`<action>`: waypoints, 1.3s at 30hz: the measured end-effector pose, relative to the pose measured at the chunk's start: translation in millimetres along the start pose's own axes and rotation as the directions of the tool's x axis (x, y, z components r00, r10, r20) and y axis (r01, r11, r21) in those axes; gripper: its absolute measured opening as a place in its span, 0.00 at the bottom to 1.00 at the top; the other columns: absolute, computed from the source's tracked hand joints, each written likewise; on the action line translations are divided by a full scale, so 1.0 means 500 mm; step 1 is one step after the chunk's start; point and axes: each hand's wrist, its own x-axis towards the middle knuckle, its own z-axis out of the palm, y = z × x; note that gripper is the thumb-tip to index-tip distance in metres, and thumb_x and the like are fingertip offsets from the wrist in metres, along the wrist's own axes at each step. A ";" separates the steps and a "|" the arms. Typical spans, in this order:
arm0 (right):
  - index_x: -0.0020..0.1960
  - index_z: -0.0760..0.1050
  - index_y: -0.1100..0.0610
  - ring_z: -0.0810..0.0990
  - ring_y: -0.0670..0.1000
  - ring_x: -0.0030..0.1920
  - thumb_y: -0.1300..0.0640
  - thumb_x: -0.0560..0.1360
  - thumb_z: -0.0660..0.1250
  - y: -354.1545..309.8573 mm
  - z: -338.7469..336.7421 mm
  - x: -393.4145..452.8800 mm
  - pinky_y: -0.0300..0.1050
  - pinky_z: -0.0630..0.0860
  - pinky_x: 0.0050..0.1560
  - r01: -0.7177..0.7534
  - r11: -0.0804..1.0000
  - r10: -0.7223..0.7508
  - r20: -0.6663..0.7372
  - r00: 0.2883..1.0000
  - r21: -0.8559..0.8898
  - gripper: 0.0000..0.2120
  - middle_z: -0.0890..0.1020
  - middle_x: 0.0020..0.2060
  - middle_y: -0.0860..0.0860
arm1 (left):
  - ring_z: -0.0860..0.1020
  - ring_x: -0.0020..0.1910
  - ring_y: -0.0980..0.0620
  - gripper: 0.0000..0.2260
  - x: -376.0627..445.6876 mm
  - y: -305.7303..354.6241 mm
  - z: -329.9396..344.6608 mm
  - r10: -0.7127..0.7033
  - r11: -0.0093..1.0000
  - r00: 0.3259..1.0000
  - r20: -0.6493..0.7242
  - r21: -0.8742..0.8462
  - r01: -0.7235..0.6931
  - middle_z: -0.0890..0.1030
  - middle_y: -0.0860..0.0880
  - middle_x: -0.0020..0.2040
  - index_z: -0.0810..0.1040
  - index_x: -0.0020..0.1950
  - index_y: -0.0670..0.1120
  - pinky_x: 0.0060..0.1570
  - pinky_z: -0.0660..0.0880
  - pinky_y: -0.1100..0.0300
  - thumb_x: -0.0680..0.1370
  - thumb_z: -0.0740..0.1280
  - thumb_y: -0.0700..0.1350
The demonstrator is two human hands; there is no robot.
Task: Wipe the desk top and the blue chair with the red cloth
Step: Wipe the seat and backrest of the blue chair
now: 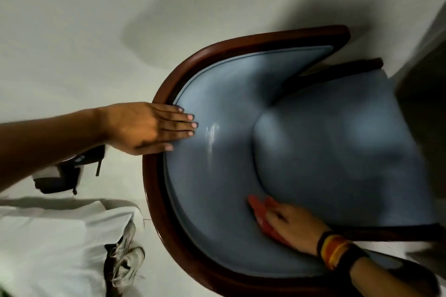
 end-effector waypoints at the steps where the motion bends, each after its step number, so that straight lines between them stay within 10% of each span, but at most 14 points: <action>1: 0.70 0.73 0.45 0.76 0.58 0.69 0.29 0.80 0.46 0.014 -0.001 0.004 0.52 0.70 0.71 -0.097 0.993 0.100 -0.045 0.994 0.065 0.31 0.78 0.69 0.54 | 0.56 0.85 0.49 0.28 0.013 0.001 0.018 0.015 1.000 1.000 -0.008 -0.003 -0.015 0.61 0.47 0.84 0.62 0.84 0.46 0.82 0.60 0.46 0.87 0.50 0.57; 3: 0.62 0.74 0.53 0.79 0.61 0.66 0.19 0.68 0.40 0.032 0.004 0.002 0.59 0.71 0.70 -0.222 0.957 0.243 -0.098 0.965 0.186 0.47 0.82 0.62 0.58 | 0.56 0.85 0.50 0.28 0.034 0.005 0.039 0.082 0.996 0.997 -0.015 -0.033 -0.082 0.62 0.46 0.84 0.63 0.83 0.46 0.83 0.57 0.48 0.86 0.49 0.58; 6: 0.69 0.72 0.54 0.73 0.65 0.71 0.22 0.72 0.45 -0.022 0.016 -0.028 0.67 0.65 0.74 -0.248 0.869 0.305 -0.068 0.950 0.428 0.44 0.76 0.69 0.63 | 0.58 0.84 0.50 0.29 0.037 -0.006 0.048 0.160 0.983 0.985 -0.063 -0.084 -0.165 0.65 0.44 0.83 0.66 0.82 0.45 0.83 0.58 0.49 0.86 0.48 0.59; 10: 0.82 0.47 0.39 0.52 0.47 0.82 0.25 0.73 0.34 -0.094 0.071 -0.039 0.48 0.50 0.82 -0.268 0.960 0.277 -0.134 0.952 0.082 0.40 0.53 0.83 0.44 | 0.68 0.80 0.46 0.28 0.032 -0.009 0.054 0.186 0.972 0.968 -0.169 -0.110 -0.206 0.72 0.42 0.78 0.73 0.78 0.42 0.80 0.65 0.48 0.85 0.51 0.56; 14: 0.83 0.50 0.46 0.57 0.48 0.81 0.30 0.78 0.42 -0.159 0.104 0.062 0.47 0.53 0.81 -0.224 0.956 0.268 -0.253 0.930 0.188 0.37 0.55 0.82 0.45 | 0.77 0.73 0.44 0.24 0.031 -0.016 0.059 0.181 0.957 0.957 -0.228 -0.182 -0.225 0.80 0.41 0.71 0.81 0.71 0.41 0.75 0.72 0.47 0.83 0.55 0.52; 20: 0.83 0.42 0.50 0.48 0.50 0.83 0.47 0.86 0.51 -0.294 -0.042 0.323 0.45 0.56 0.81 0.308 0.586 0.347 -0.576 0.740 0.749 0.30 0.45 0.83 0.49 | 0.80 0.70 0.42 0.25 0.034 -0.015 0.058 0.191 0.959 0.958 -0.212 -0.170 -0.228 0.82 0.41 0.69 0.82 0.69 0.41 0.71 0.75 0.46 0.82 0.55 0.51; 23: 0.82 0.38 0.53 0.44 0.50 0.82 0.49 0.86 0.51 -0.320 -0.146 0.371 0.13 0.65 0.52 0.495 0.451 0.405 -0.664 0.628 0.743 0.32 0.39 0.83 0.48 | 0.79 0.72 0.43 0.25 0.034 -0.016 0.058 0.180 0.962 0.961 -0.212 -0.164 -0.217 0.82 0.41 0.70 0.82 0.70 0.41 0.72 0.75 0.46 0.82 0.55 0.52; 27: 0.82 0.39 0.47 0.43 0.46 0.82 0.43 0.82 0.50 -0.295 -0.038 0.322 0.50 0.48 0.83 0.461 0.703 0.183 -0.764 0.619 0.542 0.34 0.43 0.83 0.44 | 0.79 0.71 0.43 0.24 0.032 -0.015 0.055 0.180 0.958 0.959 -0.217 -0.181 -0.221 0.82 0.42 0.69 0.82 0.69 0.41 0.72 0.75 0.47 0.82 0.56 0.51; 30: 0.80 0.38 0.35 0.45 0.43 0.81 0.40 0.83 0.49 -0.257 0.095 0.227 0.45 0.51 0.79 0.296 0.819 0.124 -0.655 0.745 0.492 0.30 0.45 0.82 0.36 | 0.79 0.71 0.43 0.24 0.029 -0.015 0.053 0.177 0.957 0.962 -0.207 -0.192 -0.217 0.82 0.42 0.69 0.82 0.69 0.41 0.72 0.75 0.47 0.82 0.57 0.51; 33: 0.80 0.40 0.36 0.46 0.42 0.80 0.42 0.84 0.51 -0.280 0.082 0.226 0.47 0.48 0.81 0.227 0.816 0.189 -0.616 0.764 0.532 0.29 0.46 0.82 0.37 | 0.79 0.71 0.43 0.24 0.029 -0.016 0.051 0.175 0.957 0.964 -0.198 -0.195 -0.214 0.82 0.42 0.69 0.82 0.69 0.42 0.72 0.75 0.47 0.82 0.57 0.51; 39: 0.82 0.38 0.59 0.38 0.51 0.82 0.47 0.86 0.49 -0.302 -0.176 0.407 0.44 0.36 0.80 0.464 0.550 0.436 -0.713 0.549 0.694 0.32 0.38 0.82 0.54 | 0.77 0.74 0.44 0.26 0.033 -0.016 0.058 0.167 0.965 0.974 -0.153 -0.177 -0.193 0.80 0.43 0.72 0.79 0.73 0.44 0.74 0.73 0.46 0.82 0.54 0.53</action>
